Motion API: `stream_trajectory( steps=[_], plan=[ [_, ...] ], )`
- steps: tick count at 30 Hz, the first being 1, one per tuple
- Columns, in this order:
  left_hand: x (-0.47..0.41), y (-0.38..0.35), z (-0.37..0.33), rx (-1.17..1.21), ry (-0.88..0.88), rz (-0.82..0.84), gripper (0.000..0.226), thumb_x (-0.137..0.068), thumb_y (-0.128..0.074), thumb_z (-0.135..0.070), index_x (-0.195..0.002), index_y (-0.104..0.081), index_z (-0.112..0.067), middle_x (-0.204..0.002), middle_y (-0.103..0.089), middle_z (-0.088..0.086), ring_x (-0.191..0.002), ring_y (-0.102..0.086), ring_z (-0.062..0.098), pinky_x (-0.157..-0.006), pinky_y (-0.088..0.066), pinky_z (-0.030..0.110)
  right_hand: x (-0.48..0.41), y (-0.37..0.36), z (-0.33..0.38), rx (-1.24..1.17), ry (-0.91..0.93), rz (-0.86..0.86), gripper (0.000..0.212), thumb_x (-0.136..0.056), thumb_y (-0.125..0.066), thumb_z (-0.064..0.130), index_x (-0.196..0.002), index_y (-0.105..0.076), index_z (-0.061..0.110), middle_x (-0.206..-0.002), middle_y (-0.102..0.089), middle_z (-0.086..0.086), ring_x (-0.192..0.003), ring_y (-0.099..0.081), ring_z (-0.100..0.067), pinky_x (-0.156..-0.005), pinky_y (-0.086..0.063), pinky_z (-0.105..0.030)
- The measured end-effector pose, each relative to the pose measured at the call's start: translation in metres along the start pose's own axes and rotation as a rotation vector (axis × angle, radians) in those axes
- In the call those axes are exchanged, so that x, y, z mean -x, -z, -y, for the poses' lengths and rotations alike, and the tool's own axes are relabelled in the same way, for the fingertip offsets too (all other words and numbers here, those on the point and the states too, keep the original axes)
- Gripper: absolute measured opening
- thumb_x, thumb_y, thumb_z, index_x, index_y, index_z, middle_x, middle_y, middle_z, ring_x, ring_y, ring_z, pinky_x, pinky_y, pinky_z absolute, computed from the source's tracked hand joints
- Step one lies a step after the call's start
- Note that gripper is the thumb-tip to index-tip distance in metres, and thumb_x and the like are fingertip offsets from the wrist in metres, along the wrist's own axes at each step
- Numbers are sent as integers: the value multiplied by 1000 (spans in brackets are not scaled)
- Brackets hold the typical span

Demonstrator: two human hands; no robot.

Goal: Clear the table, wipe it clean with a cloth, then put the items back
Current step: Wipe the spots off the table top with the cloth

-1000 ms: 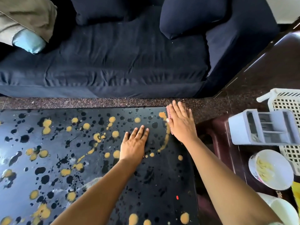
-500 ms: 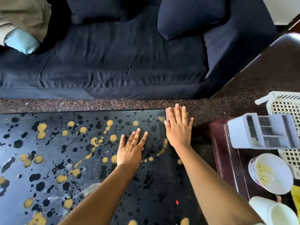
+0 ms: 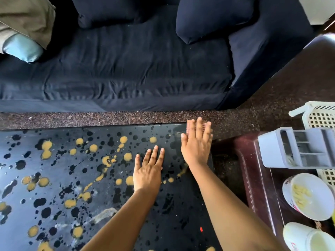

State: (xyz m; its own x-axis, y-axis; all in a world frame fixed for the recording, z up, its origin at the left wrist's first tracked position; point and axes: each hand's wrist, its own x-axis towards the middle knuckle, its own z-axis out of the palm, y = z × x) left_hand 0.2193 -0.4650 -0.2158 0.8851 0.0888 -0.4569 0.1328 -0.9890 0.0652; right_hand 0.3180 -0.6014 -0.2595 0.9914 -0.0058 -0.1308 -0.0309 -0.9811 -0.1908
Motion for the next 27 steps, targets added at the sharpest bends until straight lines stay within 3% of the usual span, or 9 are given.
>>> stream_trajectory(
  steps=[5,6,11,13,15,18,23,25,27],
  plan=[
    [-4,7,4,-1,-21,76,60,-105,-21,-26,-146,21,-29,-157,19,-7,-146,13,14,-115,12,43,-6,1,-4,97,394,81,60,-97,-21,46,-151,-13,23,-159,-10,3,-147,-4,-27,-116,-19,-50],
    [-5,8,4,1,-28,93,59,-104,-22,-26,-147,20,-29,-157,19,-7,-146,12,15,-116,11,43,-8,1,-17,100,373,82,59,-98,-22,46,-151,-9,24,-159,-7,5,-147,-2,-25,-116,-18,-51],
    [-8,14,1,-9,-42,141,61,-104,-27,-27,-149,14,-26,-158,16,-3,-147,8,18,-119,3,42,-9,8,-23,-6,-134,53,61,-99,-27,46,-152,-8,24,-160,4,-2,-146,5,-33,-115,-12,-55],
    [-11,16,1,-35,-47,140,62,-104,-29,-29,-150,11,-25,-159,13,-3,-147,4,18,-120,-1,41,-7,5,-1,-8,-54,47,61,-99,-29,45,-152,-9,22,-160,0,-5,-145,4,-35,-115,-9,-54],
    [-14,17,0,-57,-48,140,63,-103,-31,-32,-151,9,-24,-159,10,-2,-148,1,18,-120,-5,41,-6,2,7,36,176,53,60,-98,-30,44,-152,-12,22,-160,-7,-4,-146,0,-35,-115,-11,-52],
    [-15,18,-1,-72,-48,140,64,-102,-33,-34,-151,7,-25,-160,9,-3,-148,-2,18,-119,-7,41,-10,3,-20,109,392,87,60,-98,-27,46,-151,-9,26,-160,-6,2,-146,-1,-30,-115,-18,-53],
    [-13,18,-1,-72,-47,149,65,-102,-34,-34,-151,9,-24,-159,9,-2,-148,-2,18,-119,-6,41,-4,9,-29,-17,-120,60,63,-99,-26,46,-152,-3,23,-160,4,-3,-146,3,-31,-116,-12,-53],
    [-14,19,-1,-94,-53,144,65,-102,-34,-35,-151,7,-24,-160,8,-2,-148,-3,18,-119,-7,41,0,5,-4,-1,-85,51,63,-99,-24,47,-152,0,22,-160,6,-3,-146,7,-30,-117,-5,-51],
    [-16,19,0,-104,-56,139,65,-102,-34,-35,-152,6,-24,-160,6,-2,-147,-4,18,-118,-8,41,4,1,12,38,156,69,62,-98,-21,47,-152,-2,23,-160,3,-1,-146,7,-28,-117,-4,-49]
  ],
)
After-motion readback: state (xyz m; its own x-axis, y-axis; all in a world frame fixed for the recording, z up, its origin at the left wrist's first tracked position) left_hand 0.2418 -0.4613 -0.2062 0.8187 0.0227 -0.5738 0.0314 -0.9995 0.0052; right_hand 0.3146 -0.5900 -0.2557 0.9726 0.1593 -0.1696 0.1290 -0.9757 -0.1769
